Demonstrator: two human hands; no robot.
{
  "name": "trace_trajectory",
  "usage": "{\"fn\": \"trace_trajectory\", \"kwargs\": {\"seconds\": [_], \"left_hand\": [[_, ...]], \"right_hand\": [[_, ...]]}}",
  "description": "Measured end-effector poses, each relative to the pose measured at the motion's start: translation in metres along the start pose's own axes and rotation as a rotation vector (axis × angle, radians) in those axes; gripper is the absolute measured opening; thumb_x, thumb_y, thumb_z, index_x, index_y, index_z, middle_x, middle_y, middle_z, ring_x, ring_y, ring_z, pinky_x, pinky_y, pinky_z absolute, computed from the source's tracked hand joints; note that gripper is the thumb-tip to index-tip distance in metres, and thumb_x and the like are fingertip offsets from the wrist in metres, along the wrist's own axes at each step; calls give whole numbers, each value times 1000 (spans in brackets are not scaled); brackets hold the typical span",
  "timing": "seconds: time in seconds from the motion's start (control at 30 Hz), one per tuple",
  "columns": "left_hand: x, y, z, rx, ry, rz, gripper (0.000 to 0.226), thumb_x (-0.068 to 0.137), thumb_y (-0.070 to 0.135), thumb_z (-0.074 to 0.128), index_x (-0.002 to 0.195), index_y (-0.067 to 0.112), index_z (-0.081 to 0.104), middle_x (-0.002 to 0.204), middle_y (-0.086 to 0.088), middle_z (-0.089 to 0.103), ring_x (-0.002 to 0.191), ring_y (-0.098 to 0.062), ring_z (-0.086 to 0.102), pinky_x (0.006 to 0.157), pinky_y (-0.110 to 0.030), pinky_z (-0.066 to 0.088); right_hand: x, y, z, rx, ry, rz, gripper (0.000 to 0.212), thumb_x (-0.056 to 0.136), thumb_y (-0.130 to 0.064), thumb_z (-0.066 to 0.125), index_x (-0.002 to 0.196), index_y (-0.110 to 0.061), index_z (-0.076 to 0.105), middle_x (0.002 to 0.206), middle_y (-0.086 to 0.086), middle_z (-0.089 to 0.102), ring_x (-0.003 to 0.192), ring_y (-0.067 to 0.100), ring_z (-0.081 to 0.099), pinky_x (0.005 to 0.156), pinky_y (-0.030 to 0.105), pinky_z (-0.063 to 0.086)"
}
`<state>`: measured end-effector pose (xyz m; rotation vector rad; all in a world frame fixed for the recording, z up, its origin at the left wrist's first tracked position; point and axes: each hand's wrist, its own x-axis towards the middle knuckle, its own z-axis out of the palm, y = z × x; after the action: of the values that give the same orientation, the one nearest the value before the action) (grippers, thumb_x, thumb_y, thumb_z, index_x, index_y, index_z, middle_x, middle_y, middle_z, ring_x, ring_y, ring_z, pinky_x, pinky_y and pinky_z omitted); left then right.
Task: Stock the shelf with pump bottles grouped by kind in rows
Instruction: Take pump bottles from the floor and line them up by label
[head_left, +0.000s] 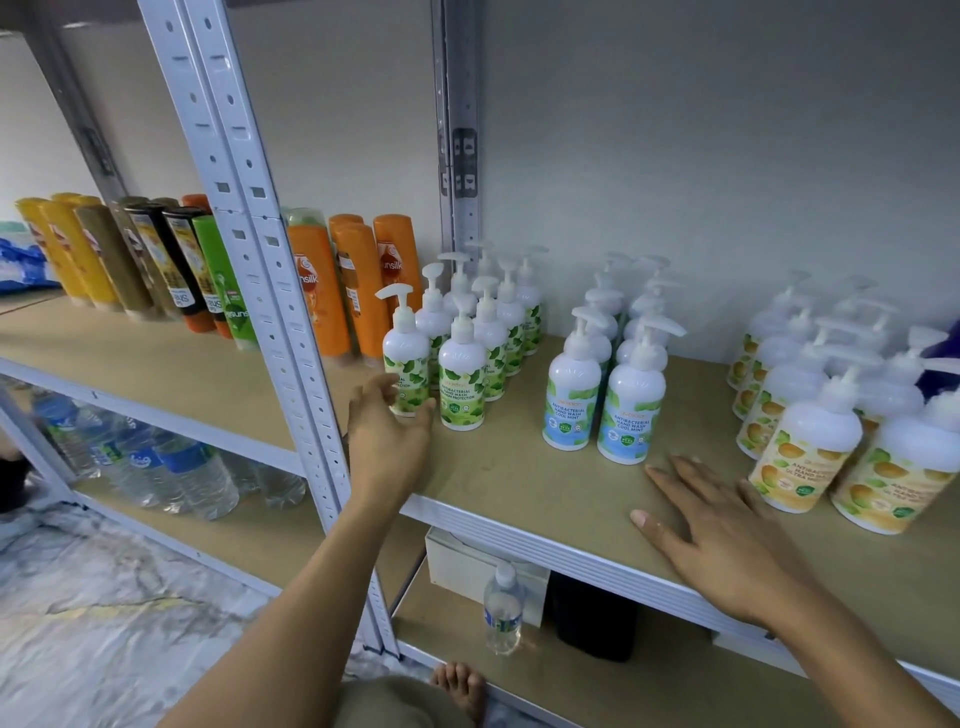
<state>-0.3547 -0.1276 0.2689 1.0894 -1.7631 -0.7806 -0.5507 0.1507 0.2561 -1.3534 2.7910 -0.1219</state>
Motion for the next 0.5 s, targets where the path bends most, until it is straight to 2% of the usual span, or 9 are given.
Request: {"fn": "trace_trajectory", "kwargs": {"seconds": [0.1,0.17,0.3,0.5], "left_hand": [[-5,4,6,19,-25,9,60,82,41,78,131,16,55,122,0,58,110,-17,57,93,-35,49],[-5,9,12,27,-97,3,60,81,43,78,130,15,57,119,2,62,110,-16,59,93,-38,51],[-7,15,24,56,-201,-18,49,79,43,77,123,25,62,114,9,68,105,-15,63,87,-35,52],[-8,19,29,83,-189,-70,38,80,40,75,115,29,64,108,8,70,101,-20,64,87,-42,54]], "right_hand": [[0,-1,0,6,2,0,118,59,-90,-27,158,-40,10,168,-12,-2,153,5,-7,125,41,0],[0,-1,0,4,1,-2,118,58,-90,-27,158,-40,11,168,-13,-2,153,5,-7,125,41,0],[-2,-3,-3,8,-8,2,103,70,-84,-15,159,-39,10,168,-12,-3,153,5,-8,125,42,-1],[-1,-1,-1,23,0,3,123,54,-91,-30,159,-40,10,168,-12,-1,153,6,-7,125,41,-1]]}}
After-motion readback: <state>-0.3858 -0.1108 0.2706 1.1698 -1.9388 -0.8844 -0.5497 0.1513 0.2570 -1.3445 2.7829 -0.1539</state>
